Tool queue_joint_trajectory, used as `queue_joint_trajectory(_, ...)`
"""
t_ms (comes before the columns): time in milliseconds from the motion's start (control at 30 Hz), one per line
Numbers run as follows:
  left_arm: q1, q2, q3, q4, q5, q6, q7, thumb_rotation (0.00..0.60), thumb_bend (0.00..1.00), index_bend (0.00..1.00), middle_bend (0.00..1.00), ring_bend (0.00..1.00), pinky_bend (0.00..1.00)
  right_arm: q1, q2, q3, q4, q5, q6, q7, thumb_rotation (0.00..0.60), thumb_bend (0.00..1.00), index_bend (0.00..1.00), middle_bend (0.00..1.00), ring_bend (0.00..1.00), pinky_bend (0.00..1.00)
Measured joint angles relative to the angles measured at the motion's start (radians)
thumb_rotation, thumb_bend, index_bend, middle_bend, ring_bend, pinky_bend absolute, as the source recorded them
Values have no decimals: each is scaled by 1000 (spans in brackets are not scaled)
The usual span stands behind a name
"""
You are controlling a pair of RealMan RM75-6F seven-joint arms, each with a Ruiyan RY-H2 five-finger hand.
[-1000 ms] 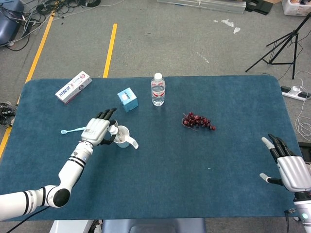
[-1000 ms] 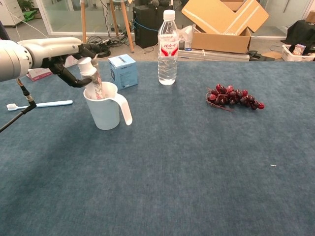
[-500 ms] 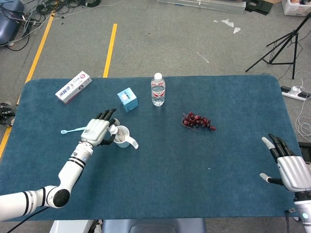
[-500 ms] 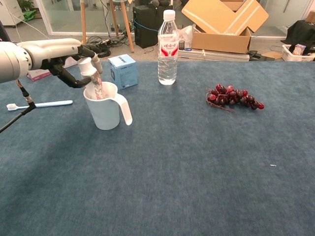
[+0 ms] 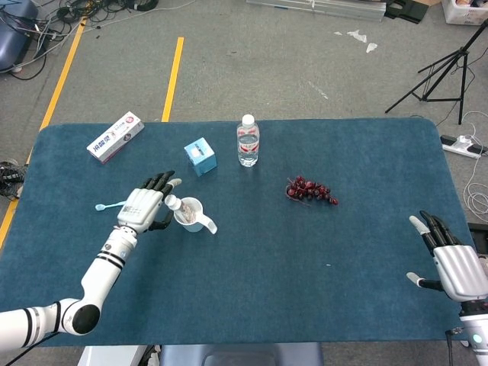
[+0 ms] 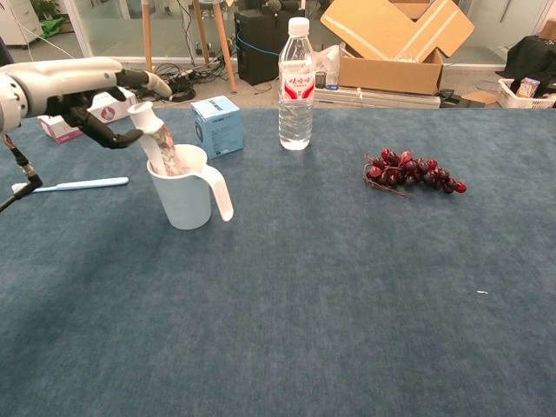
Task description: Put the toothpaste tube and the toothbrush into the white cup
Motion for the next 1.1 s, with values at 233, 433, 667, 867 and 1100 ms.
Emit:
queue_joint_trajectory(233,36,43,11,-48,29,30,-14,600,472,85,42,17,127,2,-6,-2,0,1,-6,-14,600,0,43,24,43,390)
queue_joint_trajectory(433,64,74,14,-67,43,59,-25,600,472,78,42,17,131,4,-8,-2,-2,2,-11,-20,600,0,43,24,43,390)
queue_joint_trajectory(667,112,132,27,-81,30,102,-10,600,290,55,41,17,132,-1,-4,-3,-4,-5,6,-15,600,0,43,24,43,390)
queue_joint_trajectory(867,138,152,36,-50,-7,100,-9,600,187,120,27,17,132,-9,-3,-3,-7,-11,21,-16,600,0,43,24,44,390)
queue_joint_trajectory(1100,140,137,33,45,-55,51,-20,600,139,258,0,1,93,-10,-4,2,-8,-2,23,-19,600,0,43,31,43,390)
